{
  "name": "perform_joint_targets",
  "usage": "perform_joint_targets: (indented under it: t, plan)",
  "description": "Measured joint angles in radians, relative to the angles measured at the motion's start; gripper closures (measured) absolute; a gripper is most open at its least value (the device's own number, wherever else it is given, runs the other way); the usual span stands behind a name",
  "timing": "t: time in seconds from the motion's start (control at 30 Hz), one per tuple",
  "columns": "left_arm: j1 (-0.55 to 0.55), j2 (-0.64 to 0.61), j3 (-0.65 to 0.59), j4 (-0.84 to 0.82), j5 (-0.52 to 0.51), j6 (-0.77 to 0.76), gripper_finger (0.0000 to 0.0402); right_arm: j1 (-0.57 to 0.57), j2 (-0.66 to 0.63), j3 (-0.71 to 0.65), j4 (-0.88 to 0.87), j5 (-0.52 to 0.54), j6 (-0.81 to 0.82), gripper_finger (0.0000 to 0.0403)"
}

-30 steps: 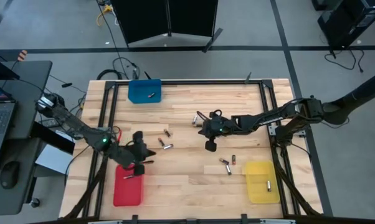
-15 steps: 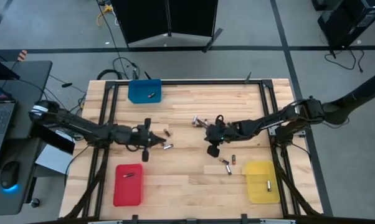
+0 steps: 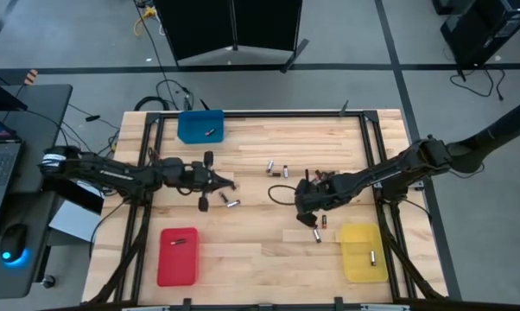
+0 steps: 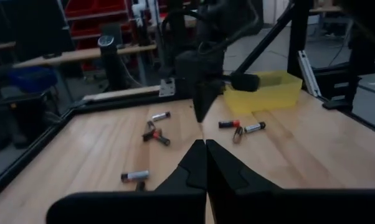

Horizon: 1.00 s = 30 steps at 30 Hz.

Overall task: Sort batteries
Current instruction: Put the silver battery into the yellow bin

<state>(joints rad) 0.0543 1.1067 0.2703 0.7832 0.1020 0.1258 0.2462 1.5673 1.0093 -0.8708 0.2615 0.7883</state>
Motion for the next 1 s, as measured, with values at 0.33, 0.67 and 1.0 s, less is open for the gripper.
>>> perform_joint_targets:
  t: [0.33, 0.67, 1.0]
  plan:
    - [0.124, 0.122, 0.020, 0.132, 0.263, 0.007, 0.0398, -0.002, 0.000, 0.106, -0.484, -0.025, 0.171, 0.0382]
    - [0.168, 0.269, 0.096, 0.147, 0.324, 0.006, 0.0398, -0.186, -0.003, 0.095, -0.506, -0.088, 0.026, 0.0385]
    - [0.168, 0.295, 0.102, 0.142, 0.337, 0.018, 0.0398, -0.480, -0.111, -0.084, -0.359, -0.190, -0.089, 0.0389]
